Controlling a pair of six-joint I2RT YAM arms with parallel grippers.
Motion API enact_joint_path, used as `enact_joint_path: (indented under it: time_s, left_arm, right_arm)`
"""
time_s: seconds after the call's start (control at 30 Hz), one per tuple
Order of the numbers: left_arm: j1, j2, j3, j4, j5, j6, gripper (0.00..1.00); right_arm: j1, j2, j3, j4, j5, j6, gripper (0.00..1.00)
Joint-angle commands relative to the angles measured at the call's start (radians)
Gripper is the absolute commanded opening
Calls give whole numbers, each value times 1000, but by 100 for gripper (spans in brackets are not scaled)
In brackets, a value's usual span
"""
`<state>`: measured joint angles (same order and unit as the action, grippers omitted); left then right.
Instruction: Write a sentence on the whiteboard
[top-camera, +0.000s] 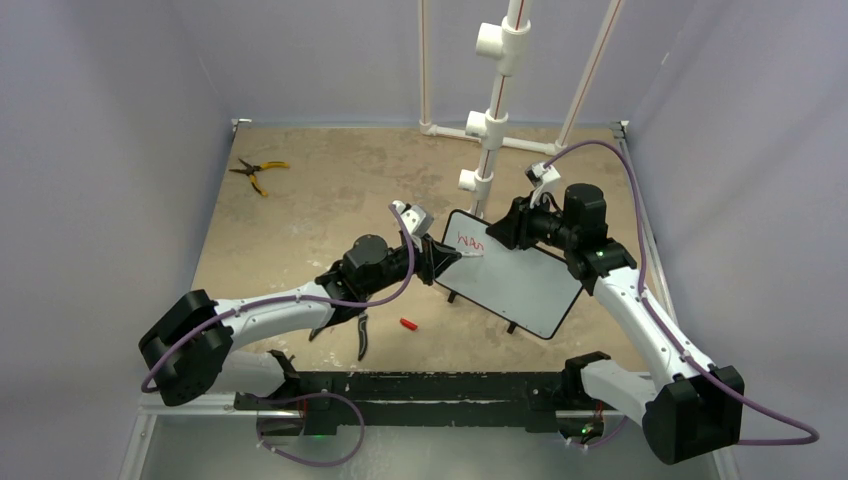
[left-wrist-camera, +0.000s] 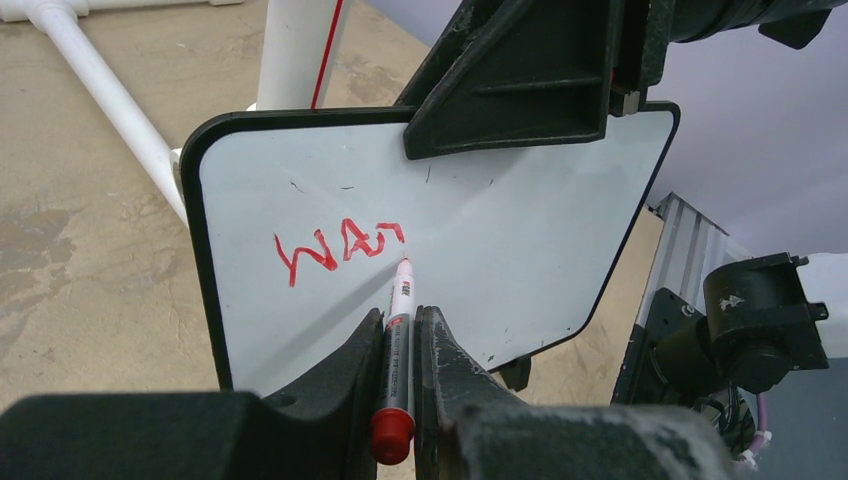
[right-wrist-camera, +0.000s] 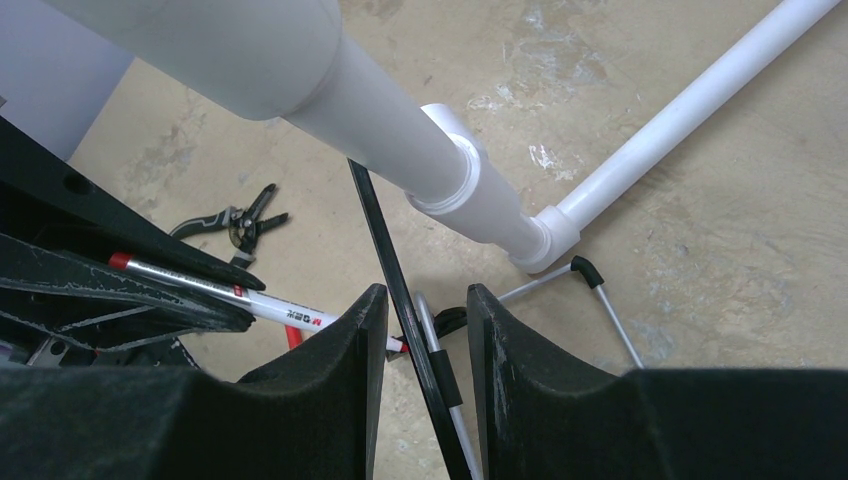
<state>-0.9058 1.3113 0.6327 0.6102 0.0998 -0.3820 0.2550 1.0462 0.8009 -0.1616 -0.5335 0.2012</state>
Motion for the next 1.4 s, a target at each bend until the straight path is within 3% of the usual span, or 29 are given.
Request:
enact_joint_path:
  time_s: [0.0,1.37]
  left_arm:
    - [-5,1,7,44,-22,10,0]
    - [-4,30,53,122,5,-11,0]
  right_arm:
    - [6,-15,21,-3,-2,-5,37]
    - [7,-14,20,-6,3,-5,37]
